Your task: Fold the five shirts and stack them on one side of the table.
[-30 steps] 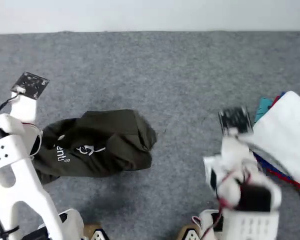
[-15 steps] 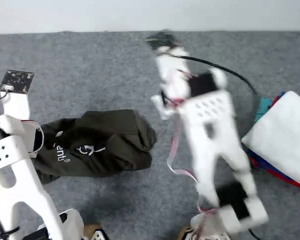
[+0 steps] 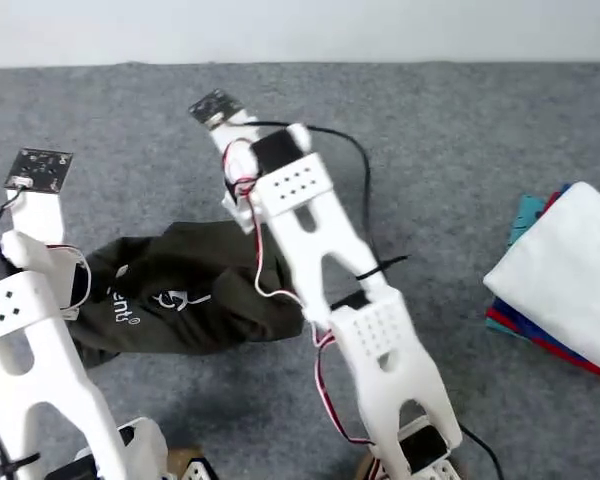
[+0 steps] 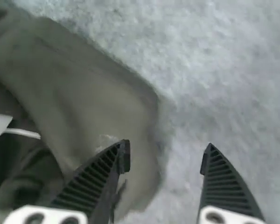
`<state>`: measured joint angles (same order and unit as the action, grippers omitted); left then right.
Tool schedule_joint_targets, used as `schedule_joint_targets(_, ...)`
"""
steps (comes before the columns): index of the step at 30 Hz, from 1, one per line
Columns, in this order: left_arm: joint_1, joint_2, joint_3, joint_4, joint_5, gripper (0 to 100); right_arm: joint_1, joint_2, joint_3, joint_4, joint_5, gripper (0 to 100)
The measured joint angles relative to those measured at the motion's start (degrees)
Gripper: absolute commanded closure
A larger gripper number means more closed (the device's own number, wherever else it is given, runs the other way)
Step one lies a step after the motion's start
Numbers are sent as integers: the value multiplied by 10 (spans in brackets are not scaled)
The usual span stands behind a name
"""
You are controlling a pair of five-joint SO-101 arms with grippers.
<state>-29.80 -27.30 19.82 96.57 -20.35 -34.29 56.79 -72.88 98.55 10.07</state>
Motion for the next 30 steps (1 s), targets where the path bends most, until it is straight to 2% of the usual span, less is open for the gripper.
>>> schedule_joint_targets(10, 0, 0, 0, 0, 0, 987, -2, 160, -118, -6, 0, 762)
schedule_joint_targets(14, 0, 0, 0, 0, 0, 987, -2, 170, -119, -36, 4, 935)
schedule_joint_targets(16, 0, 0, 0, 0, 0, 987, -2, 170, -122, -55, 29, 989)
schedule_joint_targets(24, 0, 0, 0, 0, 0, 987, -2, 165, -193, -58, 127, 987)
schedule_joint_targets(30, 0, 0, 4, 0, 0, 987, 8, 113, -206, -8, 143, 987)
